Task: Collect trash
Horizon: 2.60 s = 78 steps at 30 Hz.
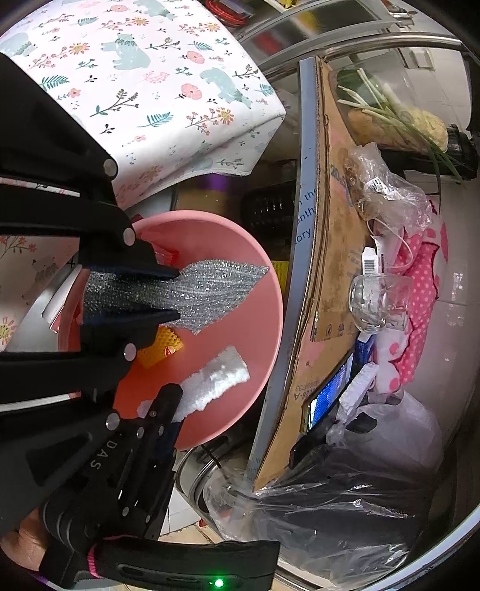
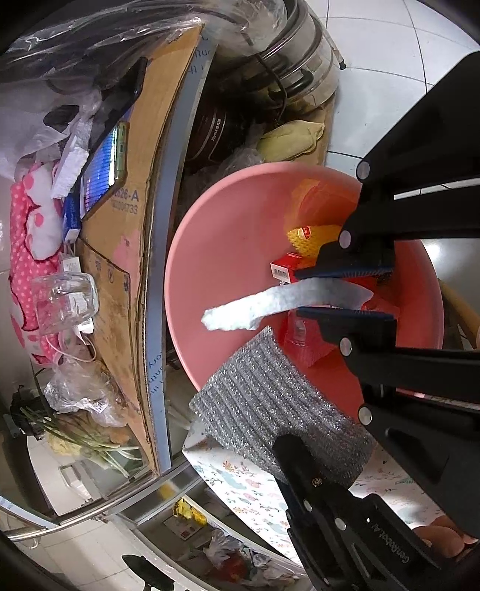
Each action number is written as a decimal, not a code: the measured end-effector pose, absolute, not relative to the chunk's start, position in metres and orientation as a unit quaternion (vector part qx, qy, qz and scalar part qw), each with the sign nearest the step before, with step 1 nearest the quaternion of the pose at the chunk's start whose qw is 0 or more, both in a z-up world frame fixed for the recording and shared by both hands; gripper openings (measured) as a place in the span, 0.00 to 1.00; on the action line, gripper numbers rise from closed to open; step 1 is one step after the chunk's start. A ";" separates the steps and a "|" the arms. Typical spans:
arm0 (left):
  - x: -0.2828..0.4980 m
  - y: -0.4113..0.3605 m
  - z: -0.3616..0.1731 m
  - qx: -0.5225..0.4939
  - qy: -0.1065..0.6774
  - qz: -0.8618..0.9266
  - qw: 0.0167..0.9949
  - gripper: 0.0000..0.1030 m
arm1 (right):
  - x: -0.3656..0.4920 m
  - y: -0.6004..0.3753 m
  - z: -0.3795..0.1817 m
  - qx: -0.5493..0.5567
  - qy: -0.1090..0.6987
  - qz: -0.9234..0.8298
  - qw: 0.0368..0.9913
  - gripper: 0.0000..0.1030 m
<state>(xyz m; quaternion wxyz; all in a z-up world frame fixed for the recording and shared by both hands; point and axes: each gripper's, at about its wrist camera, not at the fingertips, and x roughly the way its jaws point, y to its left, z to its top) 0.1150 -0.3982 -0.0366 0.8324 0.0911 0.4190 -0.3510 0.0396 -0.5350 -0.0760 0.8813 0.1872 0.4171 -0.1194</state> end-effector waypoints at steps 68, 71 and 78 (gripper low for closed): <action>0.050 -0.325 0.030 0.026 0.333 -0.328 0.884 0.57 | -0.029 -0.470 -0.023 0.109 0.343 -0.127 0.924 0.67; 0.046 -0.323 0.032 0.028 0.326 -0.328 0.886 0.57 | -0.031 -0.468 -0.021 0.108 0.341 -0.128 0.925 0.67; 0.038 -0.318 0.035 0.029 0.318 -0.326 0.890 0.57 | -0.035 -0.464 -0.020 0.105 0.338 -0.129 0.926 0.67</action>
